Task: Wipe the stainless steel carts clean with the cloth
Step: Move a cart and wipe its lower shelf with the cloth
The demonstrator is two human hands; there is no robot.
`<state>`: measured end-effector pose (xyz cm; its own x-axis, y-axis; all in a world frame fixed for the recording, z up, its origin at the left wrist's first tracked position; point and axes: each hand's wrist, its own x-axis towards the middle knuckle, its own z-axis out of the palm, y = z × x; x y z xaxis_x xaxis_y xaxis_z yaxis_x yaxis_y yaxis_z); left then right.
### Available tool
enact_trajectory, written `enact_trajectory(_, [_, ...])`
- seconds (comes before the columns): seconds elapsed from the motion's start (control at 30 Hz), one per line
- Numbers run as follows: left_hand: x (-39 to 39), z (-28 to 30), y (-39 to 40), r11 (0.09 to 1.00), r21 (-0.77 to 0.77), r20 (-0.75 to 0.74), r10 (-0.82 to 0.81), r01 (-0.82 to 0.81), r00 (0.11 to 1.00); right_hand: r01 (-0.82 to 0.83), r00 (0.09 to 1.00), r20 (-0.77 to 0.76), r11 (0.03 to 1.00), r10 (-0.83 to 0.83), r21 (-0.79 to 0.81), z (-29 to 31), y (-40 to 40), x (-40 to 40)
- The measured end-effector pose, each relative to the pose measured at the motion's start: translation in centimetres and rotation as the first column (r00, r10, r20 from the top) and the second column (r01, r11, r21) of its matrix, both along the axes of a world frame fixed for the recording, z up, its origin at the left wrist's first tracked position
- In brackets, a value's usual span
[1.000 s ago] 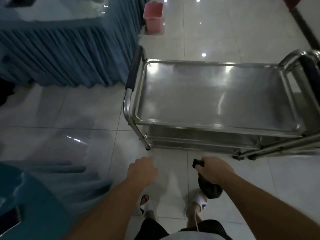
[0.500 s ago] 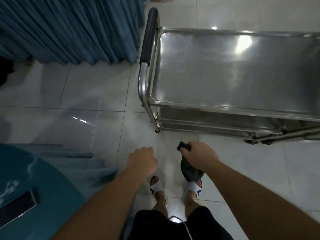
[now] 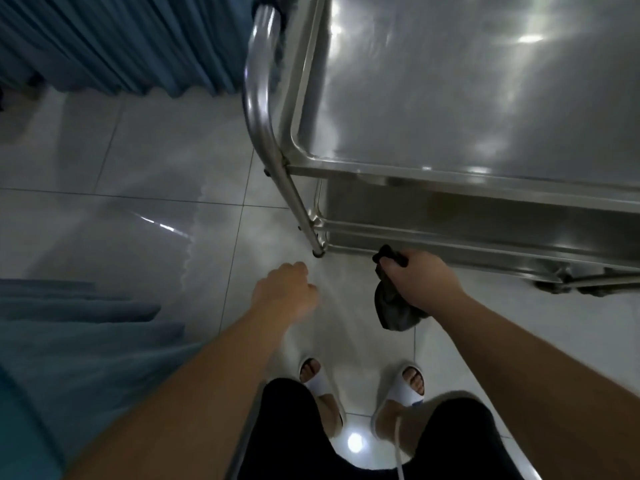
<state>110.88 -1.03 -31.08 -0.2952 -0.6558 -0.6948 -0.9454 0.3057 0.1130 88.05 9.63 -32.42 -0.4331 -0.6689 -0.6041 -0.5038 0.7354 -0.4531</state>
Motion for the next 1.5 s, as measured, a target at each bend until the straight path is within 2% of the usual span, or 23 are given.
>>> enact_trajectory(0.1, [-0.3,-4.5,-2.4,0.999,-0.043,-0.019,0.020,-0.021,1.000,0.020,1.000,0.006,1.000,-0.020,0.010,-4.3,-1.3,-0.3])
enact_trajectory(0.2, [-0.3,-8.8,-4.7,0.997,-0.060,-0.041,0.053,-0.056,0.998,-0.038,0.999,0.002,0.999,0.038,-0.016,-7.1,-3.2,-0.4])
enact_trajectory(0.3, [-0.4,-12.2,-6.9,0.971,-0.126,-0.203,0.175,-0.203,0.963,-0.051,0.999,-0.008,0.995,0.050,-0.091,-9.0,-5.6,-0.7])
enact_trajectory(0.37, [-0.6,-14.1,-8.6,0.932,-0.173,-0.368,0.240,-0.319,0.898,-0.033,0.999,-0.018,0.984,0.031,-0.177,-10.3,-7.7,-0.7])
enact_trajectory(0.5, [-1.7,-17.2,-10.9,0.894,-0.204,-0.702,0.150,-0.398,0.696,0.023,0.994,-0.086,0.919,-0.062,-0.393,-12.4,-12.1,-0.2])
enact_trajectory(0.63, [-3.3,-18.4,-11.3,0.842,-0.083,-0.917,0.144,-0.533,0.371,0.071,0.988,-0.070,0.812,-0.136,-0.579,-12.7,-15.9,0.0])
enact_trajectory(0.7, [-4.0,-18.4,-11.5,0.817,-0.032,-0.970,0.113,-0.575,0.215,0.041,0.983,-0.110,0.763,-0.146,-0.645,-13.0,-17.3,0.1])
enact_trajectory(0.8, [-5.0,-17.6,-12.5,0.779,0.039,-0.998,0.065,-0.626,0.019,-0.124,0.955,-0.280,0.730,-0.096,-0.672,-14.3,-18.7,1.1])
enact_trajectory(0.87, [-5.7,-17.1,-13.0,0.759,0.119,-0.993,0.107,-0.640,-0.058,-0.237,0.948,-0.318,0.721,0.024,-0.652,-15.9,-19.2,2.3])
enact_trajectory(0.9, [-6.0,-17.0,-13.1,0.755,0.166,-0.986,0.145,-0.635,-0.086,-0.334,0.929,-0.337,0.732,0.150,-0.594,-16.9,-19.3,3.0])
enact_trajectory(0.97, [-6.7,-17.3,-12.9,0.744,0.237,-0.970,0.213,-0.624,-0.114,-0.553,0.821,-0.411,0.732,0.397,-0.397,-18.8,-19.1,4.2])
enact_trajectory(1.03, [-7.2,-17.6,-12.5,0.721,0.277,-0.959,0.252,-0.636,-0.131,-0.588,0.794,-0.424,0.728,0.436,-0.352,-19.8,-18.7,4.3])
enact_trajectory(1.2, [-7.2,-17.9,-12.6,0.711,0.212,-0.973,0.215,-0.670,-0.079,-0.470,0.834,-0.472,0.814,0.284,-0.340,-20.6,-15.5,0.9])
enact_trajectory(1.4, [-7.6,-18.1,-12.3,0.710,0.192,-0.981,0.154,-0.678,-0.118,-0.170,0.849,-0.528,0.930,-0.029,-0.325,-21.7,-8.3,-7.1])
enact_trajectory(1.43, [-7.7,-18.2,-12.2,0.702,0.190,-0.982,0.146,-0.686,-0.122,-0.167,0.842,-0.540,0.939,-0.023,-0.301,-21.7,-7.9,-7.2])
enact_trajectory(1.5, [-7.8,-18.3,-12.0,0.686,0.178,-0.984,0.125,-0.706,-0.127,-0.265,0.817,-0.572,0.929,0.074,-0.258,-21.6,-8.5,-6.2])
